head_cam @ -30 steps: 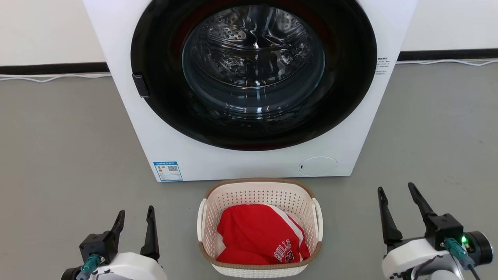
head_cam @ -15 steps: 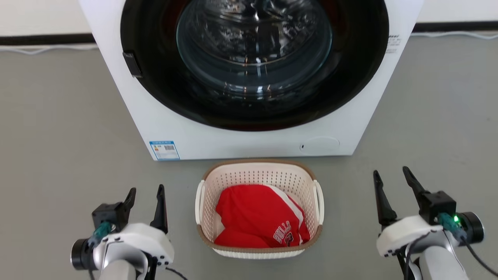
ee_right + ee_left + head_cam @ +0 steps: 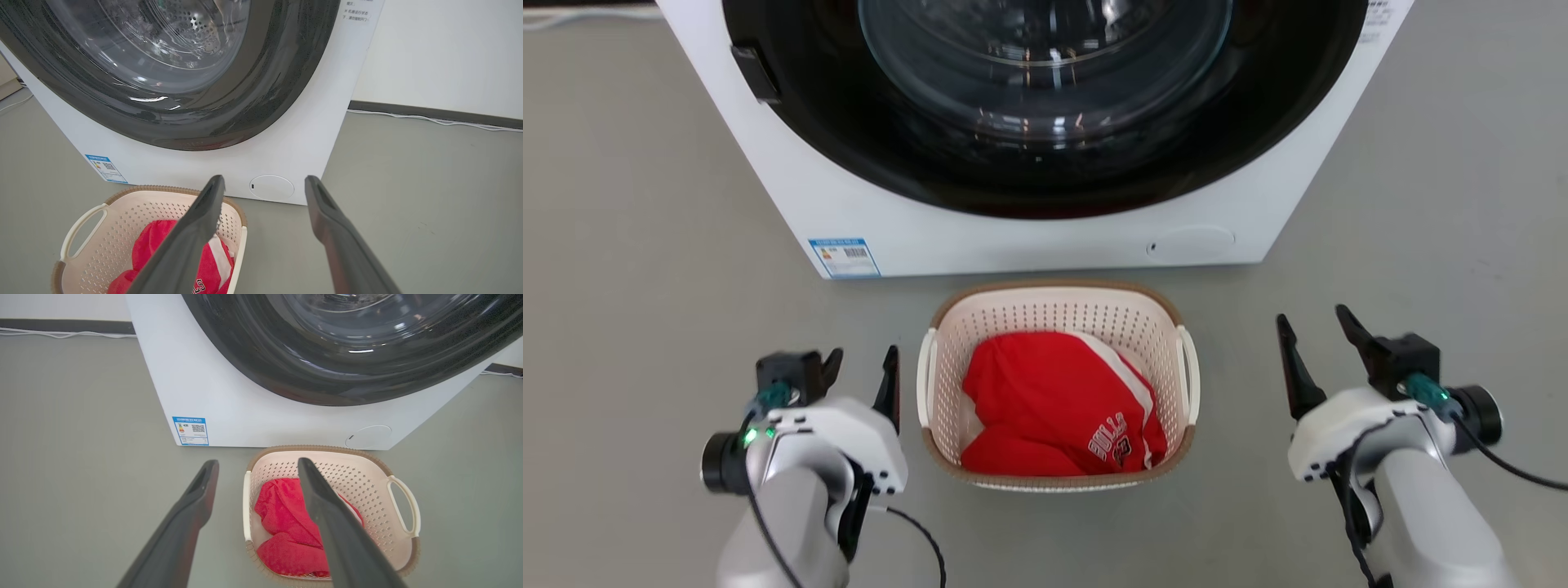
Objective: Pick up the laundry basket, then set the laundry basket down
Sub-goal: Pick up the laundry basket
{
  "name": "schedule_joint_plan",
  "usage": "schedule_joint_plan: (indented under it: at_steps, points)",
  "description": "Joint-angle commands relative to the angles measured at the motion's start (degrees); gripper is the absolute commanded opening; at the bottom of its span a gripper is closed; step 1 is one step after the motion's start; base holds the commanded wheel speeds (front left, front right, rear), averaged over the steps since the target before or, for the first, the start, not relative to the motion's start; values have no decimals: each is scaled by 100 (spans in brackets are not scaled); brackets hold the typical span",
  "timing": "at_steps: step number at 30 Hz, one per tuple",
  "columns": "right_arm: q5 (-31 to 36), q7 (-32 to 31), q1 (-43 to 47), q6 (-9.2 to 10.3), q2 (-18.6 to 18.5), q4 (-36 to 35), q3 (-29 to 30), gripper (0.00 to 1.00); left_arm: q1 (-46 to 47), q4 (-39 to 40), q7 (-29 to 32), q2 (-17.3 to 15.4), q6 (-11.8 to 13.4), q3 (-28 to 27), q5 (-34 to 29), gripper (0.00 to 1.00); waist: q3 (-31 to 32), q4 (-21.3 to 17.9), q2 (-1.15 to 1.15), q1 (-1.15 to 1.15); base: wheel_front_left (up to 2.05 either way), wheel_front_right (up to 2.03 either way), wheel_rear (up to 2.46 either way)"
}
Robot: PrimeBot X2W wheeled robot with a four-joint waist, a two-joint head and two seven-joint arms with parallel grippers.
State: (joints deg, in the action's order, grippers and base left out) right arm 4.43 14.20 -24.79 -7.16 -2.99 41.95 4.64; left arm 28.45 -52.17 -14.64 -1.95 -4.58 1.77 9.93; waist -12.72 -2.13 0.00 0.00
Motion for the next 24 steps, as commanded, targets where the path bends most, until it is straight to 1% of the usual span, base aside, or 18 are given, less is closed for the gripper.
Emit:
schedule_joint_plan:
  at_steps: [1, 3, 11, 19, 24]
  points:
    - [-19, 80, -254, -33, 12, 57, -198, 100, 325, -101, -33, -105, -61, -100, -7, 100, -138, -18, 0, 0, 0, 0, 0]
    - [1, 80, -548, -33, 12, 412, -247, 100, 720, -563, 54, -104, -112, 5, -2, 100, -336, -22, 0, 0, 0, 0, 0]
    - [29, 80, -1260, -33, 12, 1148, -264, 100, 1625, -1424, 405, -98, -195, 176, 138, 100, -994, -25, 0, 0, 0, 0, 0]
    - [17, 80, -1859, -33, 12, 1697, -330, 100, 2272, -1829, 577, -95, -229, 415, 133, 100, -1773, -32, 0, 0, 0, 0, 0]
    - [-71, 80, -2120, -33, 12, 1985, -497, 100, 2585, -1943, 658, -94, -221, 621, 81, 100, -2190, -6, 0, 0, 0, 0, 0]
